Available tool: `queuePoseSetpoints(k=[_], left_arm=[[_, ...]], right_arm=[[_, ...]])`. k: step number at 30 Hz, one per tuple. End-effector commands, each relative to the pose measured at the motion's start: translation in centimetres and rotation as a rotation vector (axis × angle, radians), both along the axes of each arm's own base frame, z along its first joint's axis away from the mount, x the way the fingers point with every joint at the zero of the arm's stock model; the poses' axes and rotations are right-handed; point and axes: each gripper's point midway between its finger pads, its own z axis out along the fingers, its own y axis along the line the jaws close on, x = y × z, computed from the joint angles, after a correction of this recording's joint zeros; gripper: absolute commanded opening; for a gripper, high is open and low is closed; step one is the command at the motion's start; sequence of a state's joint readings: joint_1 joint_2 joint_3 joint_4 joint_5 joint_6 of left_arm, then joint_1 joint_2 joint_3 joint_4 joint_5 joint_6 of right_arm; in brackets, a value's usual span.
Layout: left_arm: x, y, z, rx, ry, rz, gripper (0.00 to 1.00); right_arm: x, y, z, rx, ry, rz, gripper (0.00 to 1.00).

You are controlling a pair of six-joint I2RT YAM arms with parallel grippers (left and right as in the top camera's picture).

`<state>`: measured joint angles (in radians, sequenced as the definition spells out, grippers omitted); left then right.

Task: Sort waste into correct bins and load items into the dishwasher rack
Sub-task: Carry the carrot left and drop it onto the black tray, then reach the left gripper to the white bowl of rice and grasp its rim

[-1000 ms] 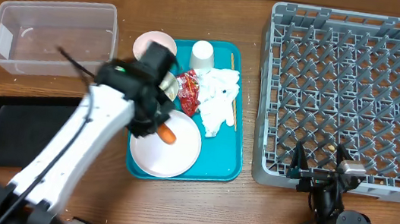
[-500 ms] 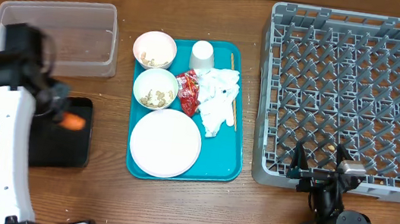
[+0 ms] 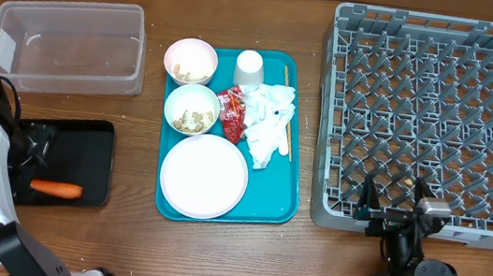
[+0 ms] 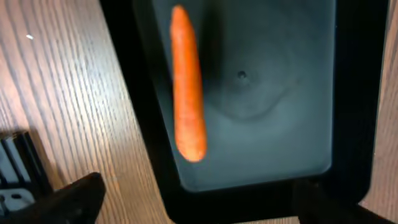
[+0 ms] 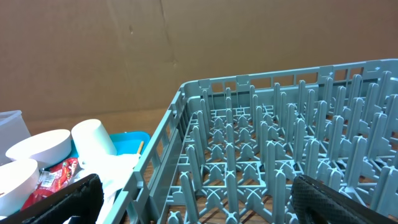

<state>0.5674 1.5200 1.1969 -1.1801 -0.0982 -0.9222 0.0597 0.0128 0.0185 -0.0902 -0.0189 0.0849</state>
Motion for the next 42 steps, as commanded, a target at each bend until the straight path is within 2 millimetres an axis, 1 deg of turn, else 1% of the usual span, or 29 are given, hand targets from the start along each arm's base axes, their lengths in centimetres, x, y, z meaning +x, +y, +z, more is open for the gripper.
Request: queuePoseSetpoints(k=[1,3,6,10,13,15,19,22,25,28,31,33,36,37,39,42], left_arm=[[0.1,0.3,-0.5,0.002,0.013,-0.050,1.00],[0.2,0.2,-0.5,-0.004,0.008,-0.052,1.00],[0.9,-0.7,-0.4,-0.054,-0.028,-0.123,1.00],[2.5,-2.6,0.6,-0.151,-0.113,-0.238,1.00],[3.5,-4.5,1.8,-0.227,-0.172,-0.308,1.00],[4.1,-6.1,2.7,-0.258,-0.214,-0.387,0.99],[5.3,-10.0,4.6,-0.244,-0.285,-0.638,0.99],[6.3,-13.5,5.6,-0.211,-0.319,-0.846,0.99],[7.4,-17.2,5.8,-0.192,-0.342,-1.033,1.00],[8.9,-19.8,5.4,-0.104,-0.324,-1.160,1.00],[10.6,-21.9,4.6,0.007,-0.308,-1.262,1.00],[11.9,-22.7,3.9,0.099,-0.282,-1.305,1.00],[13.5,-22.7,2.7,0.215,-0.232,-1.326,1.00],[13.9,-22.9,2.2,0.231,-0.222,-1.337,1.00],[14.9,-23.8,0.9,0.233,-0.215,-1.409,1.00],[15.7,-25.2,-1.2,0.207,-0.200,-1.521,1.00]], right_arm=[[0.0,0.0,-0.2,-0.003,-0.005,0.000,1.00],[0.0,0.0,-0.2,-0.003,-0.005,0.000,1.00],[0.0,0.0,-0.2,-0.003,-0.005,0.000,1.00],[0.0,0.0,-0.2,-0.003,-0.005,0.000,1.00],[0.0,0.0,-0.2,-0.003,-0.005,0.000,1.00],[0.0,0.0,-0.2,-0.003,-0.005,0.000,1.00],[0.0,0.0,-0.2,-0.003,-0.005,0.000,1.00],[0.0,0.0,-0.2,-0.003,-0.005,0.000,1.00],[0.0,0.0,-0.2,-0.003,-0.005,0.000,1.00],[0.0,0.0,-0.2,-0.003,-0.005,0.000,1.00],[0.0,0.0,-0.2,-0.003,-0.005,0.000,1.00],[0.0,0.0,-0.2,-0.003,-0.005,0.000,1.00],[0.0,0.0,-0.2,-0.003,-0.005,0.000,1.00],[0.0,0.0,-0.2,-0.003,-0.005,0.000,1.00],[0.0,0.0,-0.2,-0.003,-0.005,0.000,1.00],[0.0,0.0,-0.2,-0.003,-0.005,0.000,1.00]])
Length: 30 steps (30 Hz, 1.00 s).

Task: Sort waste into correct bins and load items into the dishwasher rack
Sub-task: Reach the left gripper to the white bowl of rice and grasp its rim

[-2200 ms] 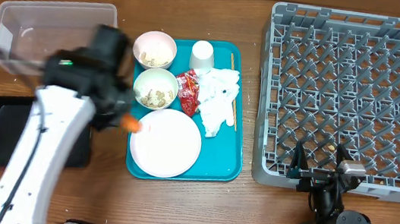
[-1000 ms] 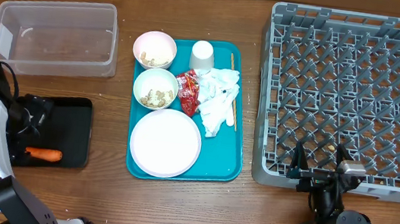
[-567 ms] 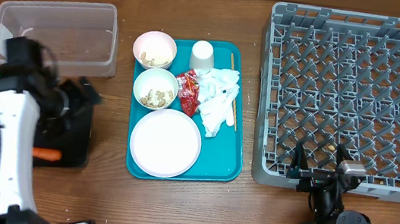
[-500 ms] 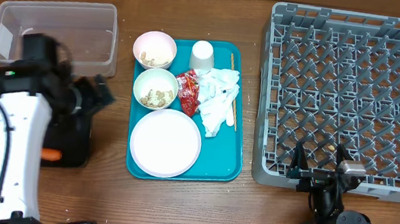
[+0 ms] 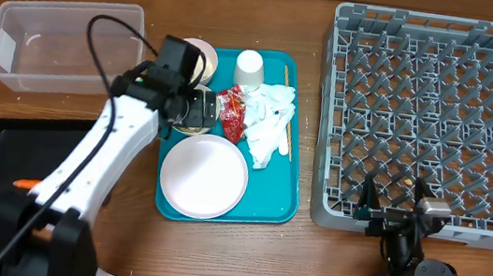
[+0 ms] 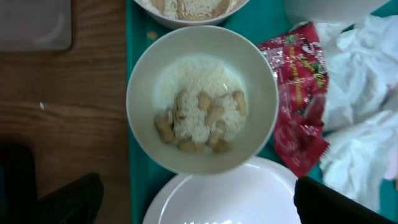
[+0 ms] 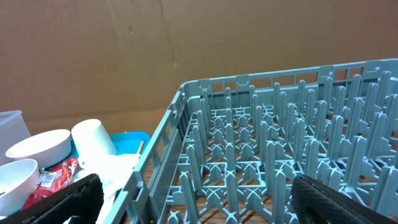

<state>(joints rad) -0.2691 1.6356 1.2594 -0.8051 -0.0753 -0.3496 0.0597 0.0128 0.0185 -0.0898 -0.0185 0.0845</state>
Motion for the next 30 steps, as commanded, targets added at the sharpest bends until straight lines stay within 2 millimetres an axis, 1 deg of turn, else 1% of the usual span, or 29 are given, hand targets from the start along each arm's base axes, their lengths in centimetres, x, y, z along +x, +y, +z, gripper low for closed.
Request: queuePoseSetpoints(k=[1,4,5,6,10,14,17,23,28,30], left_arm=[[1.0,-0.5,-2.2,0.088,0.024,-0.140,1.00],[1.2,-1.7,-3.8,0.061,0.053,-0.198,1.00],[1.2,-2.7,-4.3,0.038,0.057,-0.257,1.00],[1.3,-3.3,-4.6,0.025,0.058,-0.294,1.00],[1.6,-4.4,-4.6,0.014,0.034,-0.344,1.00],[1.9,-4.5,-4.8,0.022,0.025,-0.345,1.00],[1.7,-4.4,-5.4,0.026,0.045,-0.345,0.93],[1.3,-4.4,-7.3,0.034,0.097,-0.347,0.90],[1.2,-4.4,-7.8,0.036,0.110,-0.348,0.82],[1.2,-4.5,-7.8,0.039,0.107,-0.357,0.74]], right_arm=[[0.0,0.0,-0.2,-0.002,-0.004,0.000,1.00],[0.0,0.0,-0.2,-0.002,-0.004,0.000,1.00],[0.0,0.0,-0.2,-0.002,-0.004,0.000,1.00],[0.0,0.0,-0.2,-0.002,-0.004,0.000,1.00],[0.0,0.0,-0.2,-0.002,-0.004,0.000,1.00],[0.0,0.0,-0.2,-0.003,-0.004,0.000,1.00],[0.0,0.0,-0.2,-0.002,-0.004,0.000,1.00],[0.0,0.0,-0.2,-0.002,-0.004,0.000,1.00],[0.0,0.0,-0.2,-0.003,-0.004,0.000,1.00],[0.0,0.0,-0.2,-0.003,-0.004,0.000,1.00]])
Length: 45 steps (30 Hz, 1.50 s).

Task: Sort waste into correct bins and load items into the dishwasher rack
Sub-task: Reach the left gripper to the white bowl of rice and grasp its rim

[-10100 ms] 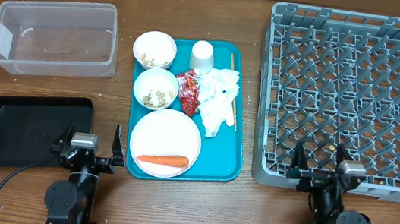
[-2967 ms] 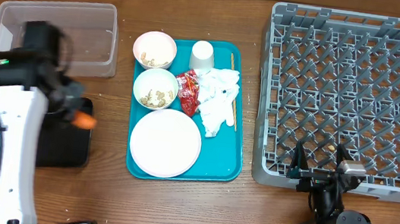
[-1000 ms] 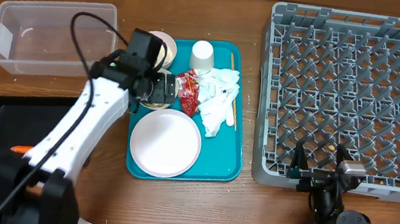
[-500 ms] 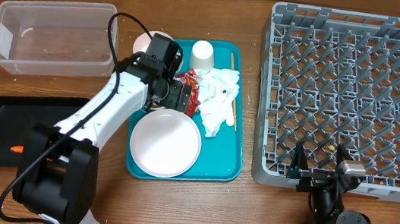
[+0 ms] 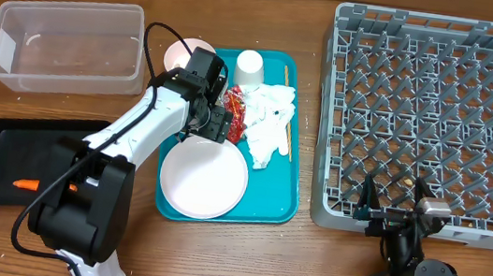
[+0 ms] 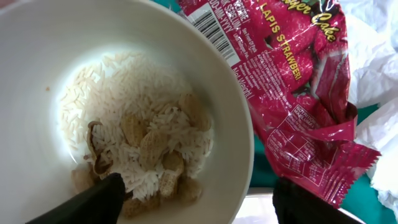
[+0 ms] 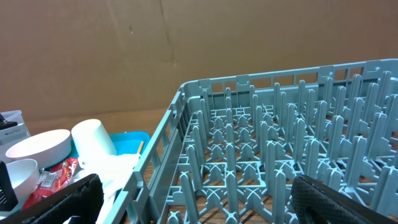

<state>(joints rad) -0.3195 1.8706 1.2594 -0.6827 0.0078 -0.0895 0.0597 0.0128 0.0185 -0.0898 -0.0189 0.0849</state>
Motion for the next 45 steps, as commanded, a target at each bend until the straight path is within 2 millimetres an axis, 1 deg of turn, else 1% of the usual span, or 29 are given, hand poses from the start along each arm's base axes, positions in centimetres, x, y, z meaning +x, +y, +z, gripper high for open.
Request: queuePoseSetpoints(k=[1,7,9,12,16,17,18,21,23,27,30,33,36,38,39,41,42,43,45], left_arm=[[0.3,-0.6,0.0,-0.004,-0.008,-0.041,0.72],[0.3,-0.6,0.0,0.009,-0.014,-0.083,0.61],[0.3,-0.6,0.0,0.013,-0.016,-0.098,0.54],[0.3,-0.6,-0.2,0.019,-0.011,-0.112,0.52],[0.2,-0.6,-0.4,0.023,-0.004,-0.120,0.39],[0.2,-0.6,-0.4,0.023,-0.005,-0.120,0.33],[0.2,-0.6,-0.4,0.023,-0.005,-0.120,0.30],[0.2,-0.6,-0.3,0.022,-0.008,-0.120,0.22],[0.3,-0.6,-0.3,0.022,-0.009,-0.120,0.19],[0.3,-0.6,-0.3,0.021,-0.010,-0.119,0.04],[0.4,-0.8,0.2,0.008,-0.016,-0.121,0.04],[0.6,-1.5,1.3,-0.026,-0.022,-0.127,0.04],[1.0,-2.3,3.5,-0.068,-0.041,-0.138,0.04],[1.3,-2.6,5.5,-0.091,-0.060,-0.126,0.04],[1.5,-2.7,7.0,-0.104,-0.072,-0.098,0.04],[1.6,-2.7,8.7,-0.118,-0.081,-0.066,0.04],[1.6,-2.7,9.7,-0.125,-0.087,-0.050,0.04],[1.4,-2.6,11.4,-0.134,-0.094,-0.025,0.04],[1.0,-2.5,13.0,-0.142,-0.099,-0.010,0.04]], right_arm=[[0.0,0.0,-0.2,-0.003,-0.004,0.000,1.00],[0.0,0.0,-0.2,-0.003,-0.005,0.000,1.00],[0.0,0.0,-0.2,-0.003,-0.004,0.000,1.00],[0.0,0.0,-0.2,-0.003,-0.004,0.000,1.00],[0.0,0.0,-0.2,-0.003,-0.005,0.000,1.00],[0.0,0.0,-0.2,-0.003,-0.004,0.000,1.00],[0.0,0.0,-0.2,-0.003,-0.004,0.000,1.00],[0.0,0.0,-0.2,-0.003,-0.005,0.000,1.00],[0.0,0.0,-0.2,-0.003,-0.004,0.000,1.00],[0.0,0.0,-0.2,-0.003,-0.004,0.000,1.00],[0.0,0.0,-0.2,-0.003,-0.005,0.000,1.00],[0.0,0.0,-0.2,-0.003,-0.005,0.000,1.00],[0.0,0.0,-0.2,-0.003,-0.005,0.000,1.00],[0.0,0.0,-0.2,-0.003,-0.005,0.000,1.00],[0.0,0.0,-0.2,-0.003,-0.004,0.000,1.00],[0.0,0.0,-0.2,-0.003,-0.004,0.000,1.00],[0.0,0.0,-0.2,-0.003,-0.004,0.000,1.00],[0.0,0.0,-0.2,-0.003,-0.004,0.000,1.00],[0.0,0.0,-0.2,-0.003,-0.004,0.000,1.00]])
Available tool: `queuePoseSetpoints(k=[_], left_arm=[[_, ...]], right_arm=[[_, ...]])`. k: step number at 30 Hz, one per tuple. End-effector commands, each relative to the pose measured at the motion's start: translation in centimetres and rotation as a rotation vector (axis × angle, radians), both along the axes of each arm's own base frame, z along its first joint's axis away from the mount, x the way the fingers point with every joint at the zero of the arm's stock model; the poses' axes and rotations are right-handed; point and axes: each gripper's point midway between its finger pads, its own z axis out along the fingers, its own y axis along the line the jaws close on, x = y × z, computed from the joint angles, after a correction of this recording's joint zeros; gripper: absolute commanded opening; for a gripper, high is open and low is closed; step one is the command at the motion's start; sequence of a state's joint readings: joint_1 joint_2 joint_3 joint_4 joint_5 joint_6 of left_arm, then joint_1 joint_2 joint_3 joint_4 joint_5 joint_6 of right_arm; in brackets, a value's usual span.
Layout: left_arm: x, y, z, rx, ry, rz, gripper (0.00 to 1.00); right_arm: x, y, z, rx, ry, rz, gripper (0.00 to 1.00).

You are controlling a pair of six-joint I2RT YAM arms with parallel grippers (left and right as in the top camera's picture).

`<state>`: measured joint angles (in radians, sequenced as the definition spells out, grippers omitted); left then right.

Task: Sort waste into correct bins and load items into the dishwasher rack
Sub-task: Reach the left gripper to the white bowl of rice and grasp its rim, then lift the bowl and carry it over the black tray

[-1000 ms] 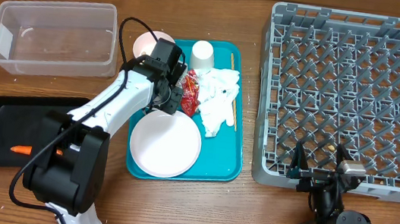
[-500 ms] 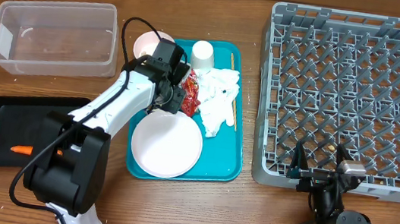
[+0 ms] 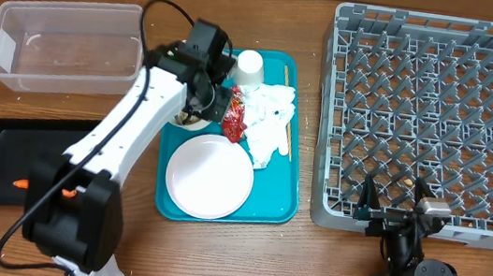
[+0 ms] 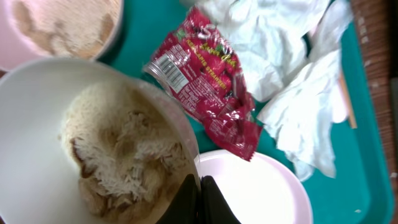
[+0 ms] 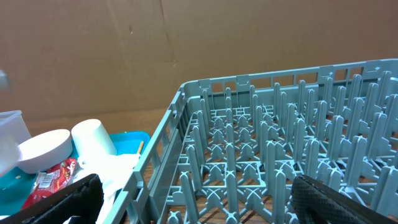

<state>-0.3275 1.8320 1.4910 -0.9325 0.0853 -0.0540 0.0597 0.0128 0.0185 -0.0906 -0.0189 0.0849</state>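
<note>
My left gripper (image 4: pixel 200 193) is shut on the right rim of a white bowl of rice and peanuts (image 4: pixel 93 143). It holds the bowl a little above the teal tray (image 3: pixel 277 198); in the overhead view the left gripper (image 3: pixel 208 105) hides most of the bowl. A red snack wrapper (image 4: pixel 211 99) and crumpled white napkins (image 4: pixel 292 68) lie to the bowl's right. A white plate (image 3: pixel 212 176) sits in front. A pink bowl of crumbs (image 4: pixel 62 25) is behind. My right gripper (image 3: pixel 393 213) stands open at the near edge of the grey dishwasher rack (image 3: pixel 438 114).
A clear plastic bin (image 3: pixel 65 45) stands at the far left. A black tray (image 3: pixel 8 161) with a carrot (image 3: pixel 22 183) is at the near left. A white cup (image 3: pixel 250 66) and a thin wooden stick (image 3: pixel 285 114) are also on the teal tray.
My left gripper was open, straddling the rice bowl's rim low on the tray. It is now shut on that rim and the bowl is raised off the tray. The right arm has not moved.
First my left gripper hung open over the black tray with the carrot. Then it was above the rice bowl on the teal tray, then down at the bowl's rim, still open. Now it grips the rim and holds the bowl up.
</note>
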Motion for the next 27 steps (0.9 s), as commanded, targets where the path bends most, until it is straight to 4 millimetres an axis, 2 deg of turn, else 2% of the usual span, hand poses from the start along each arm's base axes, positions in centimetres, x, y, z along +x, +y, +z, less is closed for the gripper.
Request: queuePoseSetpoints(k=[1,5,8,14,18,23,27], left_arm=[[-0.2,-0.3,7.6,-0.083,-0.094,0.074,0.04],[-2.5,1.0,10.0,-0.103,-0.061,0.181,0.04],[-4.0,2.8,11.3,-0.111,-0.045,0.270,0.04],[-5.7,9.6,13.8,-0.127,-0.056,0.473,0.04],[-5.9,12.8,14.4,-0.209,-0.045,0.557,0.04],[-6.2,14.3,14.3,-0.409,-0.014,0.522,0.04],[-6.7,16.4,13.0,-0.516,0.007,0.568,0.04]], right_arm=[[0.0,0.0,-0.1,-0.003,-0.005,0.000,1.00],[0.0,0.0,-0.1,-0.003,-0.005,0.000,1.00],[0.0,0.0,-0.1,-0.003,-0.005,0.000,1.00],[0.0,0.0,-0.1,-0.003,-0.005,0.000,1.00],[0.0,0.0,-0.1,-0.003,-0.005,0.000,1.00],[0.0,0.0,-0.1,-0.003,-0.005,0.000,1.00],[0.0,0.0,-0.1,-0.003,-0.005,0.000,1.00]])
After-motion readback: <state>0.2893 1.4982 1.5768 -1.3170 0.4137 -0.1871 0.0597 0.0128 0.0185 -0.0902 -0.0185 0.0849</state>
